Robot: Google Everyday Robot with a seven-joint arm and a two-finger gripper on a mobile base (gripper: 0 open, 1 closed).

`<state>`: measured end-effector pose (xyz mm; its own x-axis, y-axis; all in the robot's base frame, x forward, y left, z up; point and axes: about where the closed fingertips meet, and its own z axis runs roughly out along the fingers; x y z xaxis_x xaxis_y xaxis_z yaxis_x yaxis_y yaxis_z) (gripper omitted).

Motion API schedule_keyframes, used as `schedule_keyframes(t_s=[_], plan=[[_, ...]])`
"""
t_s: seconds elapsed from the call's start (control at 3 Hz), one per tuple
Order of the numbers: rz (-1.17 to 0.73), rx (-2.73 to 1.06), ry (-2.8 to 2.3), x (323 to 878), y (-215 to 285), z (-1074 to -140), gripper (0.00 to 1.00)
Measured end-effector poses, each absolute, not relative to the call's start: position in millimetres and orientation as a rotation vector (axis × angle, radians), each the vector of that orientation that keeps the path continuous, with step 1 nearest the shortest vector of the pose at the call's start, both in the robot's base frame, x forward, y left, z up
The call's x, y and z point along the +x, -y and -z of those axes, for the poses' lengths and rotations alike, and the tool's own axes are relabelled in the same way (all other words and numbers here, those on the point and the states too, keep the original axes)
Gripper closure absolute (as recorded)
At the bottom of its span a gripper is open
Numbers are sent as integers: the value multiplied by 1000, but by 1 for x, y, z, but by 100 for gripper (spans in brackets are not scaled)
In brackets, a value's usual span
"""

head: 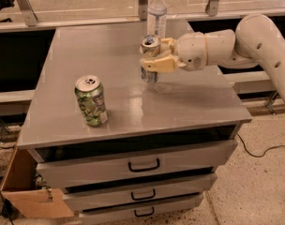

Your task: Move redbull can near green can

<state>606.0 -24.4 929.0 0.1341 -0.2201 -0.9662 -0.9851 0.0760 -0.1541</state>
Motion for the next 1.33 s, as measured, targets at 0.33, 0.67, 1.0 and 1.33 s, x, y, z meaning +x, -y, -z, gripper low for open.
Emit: schedule_keyframes(t_s=[0.33, 0.67, 1.0, 1.33], plan=[[-1023, -1415, -1264, 578, 5, -924, 100], [-1111, -1476, -1227, 559, -8, -918, 100], [-1179, -1555, -1168, 541, -22, -917, 100], [-1234, -1617, -1106, 525, -35, -917, 100]])
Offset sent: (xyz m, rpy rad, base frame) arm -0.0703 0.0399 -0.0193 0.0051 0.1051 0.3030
